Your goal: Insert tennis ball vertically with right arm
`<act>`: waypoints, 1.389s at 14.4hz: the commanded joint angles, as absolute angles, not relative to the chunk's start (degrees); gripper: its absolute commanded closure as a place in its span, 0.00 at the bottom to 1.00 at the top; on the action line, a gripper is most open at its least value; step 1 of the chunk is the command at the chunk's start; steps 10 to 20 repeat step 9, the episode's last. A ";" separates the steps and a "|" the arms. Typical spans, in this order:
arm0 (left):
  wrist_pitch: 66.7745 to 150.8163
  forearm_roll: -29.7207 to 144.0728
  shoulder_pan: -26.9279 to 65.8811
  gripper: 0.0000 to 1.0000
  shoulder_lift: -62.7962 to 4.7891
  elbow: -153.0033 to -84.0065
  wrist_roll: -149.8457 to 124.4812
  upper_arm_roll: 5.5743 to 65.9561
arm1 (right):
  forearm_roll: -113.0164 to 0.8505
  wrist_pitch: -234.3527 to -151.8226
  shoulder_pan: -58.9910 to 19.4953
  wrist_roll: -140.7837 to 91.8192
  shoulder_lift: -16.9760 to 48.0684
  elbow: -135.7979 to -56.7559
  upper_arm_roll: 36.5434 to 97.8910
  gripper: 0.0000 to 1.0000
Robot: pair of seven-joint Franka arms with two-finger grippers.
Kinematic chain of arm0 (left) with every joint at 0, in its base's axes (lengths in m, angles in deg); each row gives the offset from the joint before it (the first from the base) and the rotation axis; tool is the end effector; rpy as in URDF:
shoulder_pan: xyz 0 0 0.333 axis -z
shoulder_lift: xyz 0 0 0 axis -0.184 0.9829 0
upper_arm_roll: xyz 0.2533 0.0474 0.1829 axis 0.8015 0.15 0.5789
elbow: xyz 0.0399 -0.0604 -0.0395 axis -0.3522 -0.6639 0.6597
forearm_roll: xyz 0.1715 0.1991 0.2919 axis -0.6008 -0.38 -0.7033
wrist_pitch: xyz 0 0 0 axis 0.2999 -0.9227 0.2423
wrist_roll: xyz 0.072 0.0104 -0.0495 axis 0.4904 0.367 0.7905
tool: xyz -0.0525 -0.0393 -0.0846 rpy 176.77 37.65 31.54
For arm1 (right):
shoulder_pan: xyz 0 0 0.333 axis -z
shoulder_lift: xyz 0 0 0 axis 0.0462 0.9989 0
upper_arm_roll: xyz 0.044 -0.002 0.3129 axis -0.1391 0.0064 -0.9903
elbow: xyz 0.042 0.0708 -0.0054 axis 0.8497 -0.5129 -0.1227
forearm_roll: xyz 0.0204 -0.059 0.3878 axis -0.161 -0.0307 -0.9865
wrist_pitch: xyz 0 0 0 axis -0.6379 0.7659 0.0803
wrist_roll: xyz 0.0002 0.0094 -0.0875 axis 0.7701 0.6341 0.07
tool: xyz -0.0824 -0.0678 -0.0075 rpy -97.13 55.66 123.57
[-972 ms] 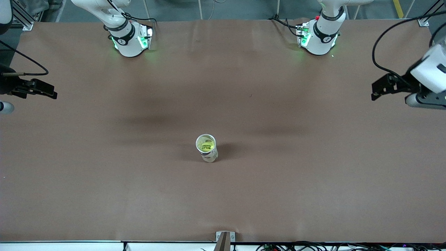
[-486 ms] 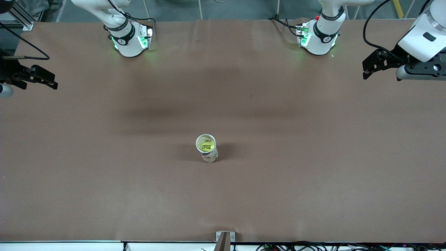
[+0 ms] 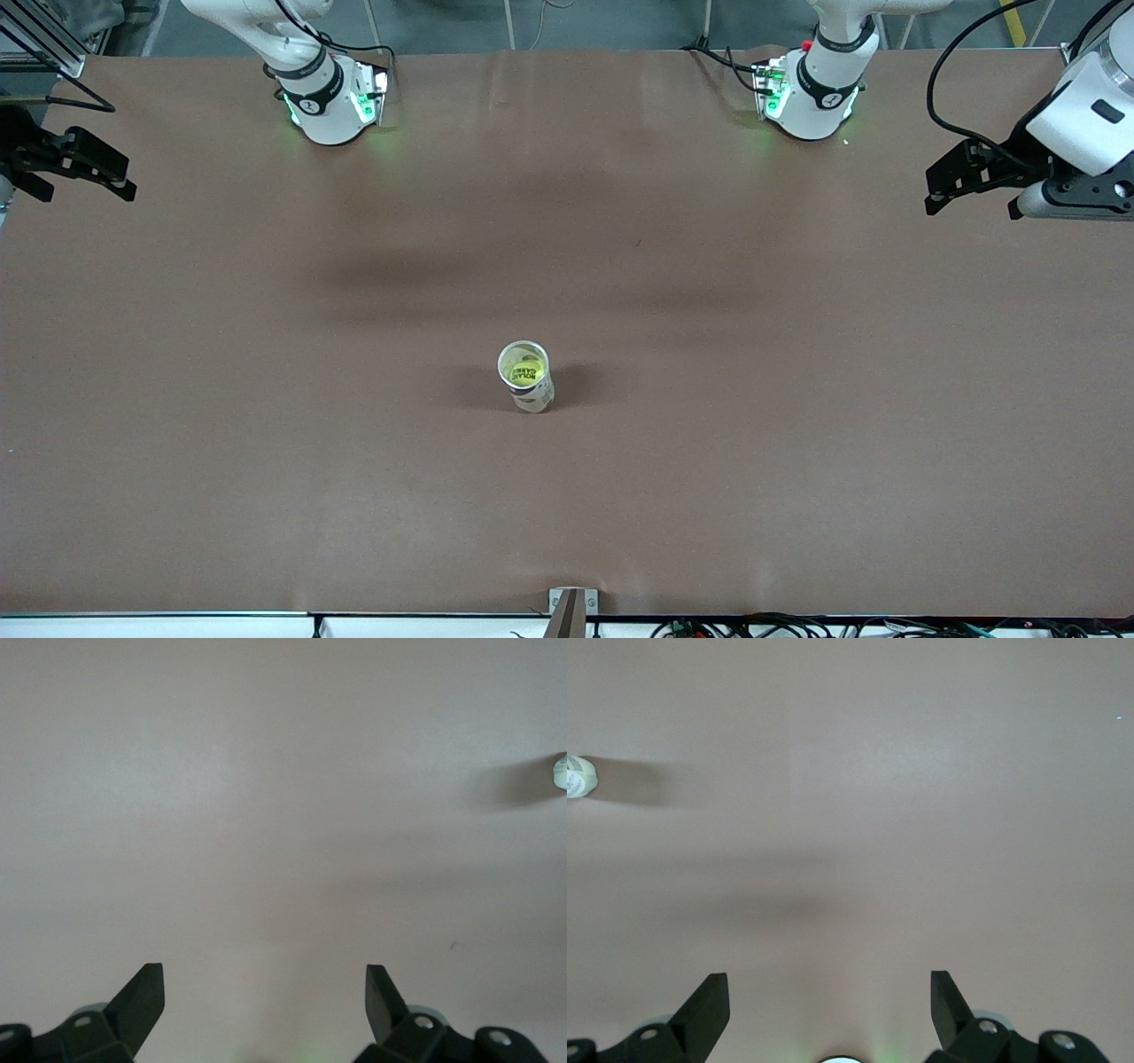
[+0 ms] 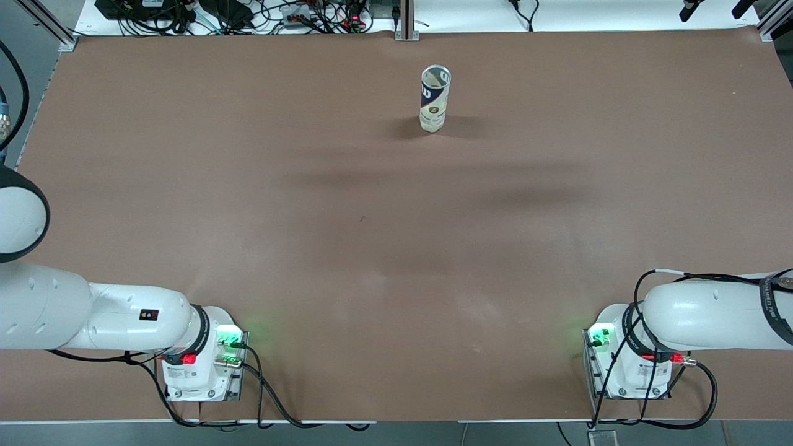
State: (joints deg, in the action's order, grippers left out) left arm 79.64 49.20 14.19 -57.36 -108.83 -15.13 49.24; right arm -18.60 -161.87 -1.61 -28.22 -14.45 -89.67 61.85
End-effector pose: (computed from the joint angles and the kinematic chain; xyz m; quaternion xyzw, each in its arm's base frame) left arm 0.5297 -0.0810 0.6481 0.9992 -0.0383 0.0045 0.0075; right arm 0.5083 -0.0111 0.6580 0.9999 0.0011 -0.0137 0.0044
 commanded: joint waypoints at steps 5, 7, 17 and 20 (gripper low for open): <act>78.73 49.68 14.12 0.00 -56.73 -107.12 -15.44 49.34 | -20.29 -160.88 0.08 -31.19 -15.92 -91.39 61.51 0.00; 78.64 49.59 14.12 0.00 -56.73 -107.12 -15.35 49.43 | -20.29 -160.79 -0.01 -30.57 -16.00 -91.30 61.50 0.00; 78.30 49.50 14.12 0.00 -56.73 -107.21 -15.27 49.52 | -20.38 -160.88 -0.01 -29.95 -15.92 -91.30 61.50 0.00; 78.30 49.50 14.12 0.00 -56.73 -107.21 -15.27 49.52 | -20.38 -160.88 -0.01 -29.95 -15.92 -91.30 61.50 0.00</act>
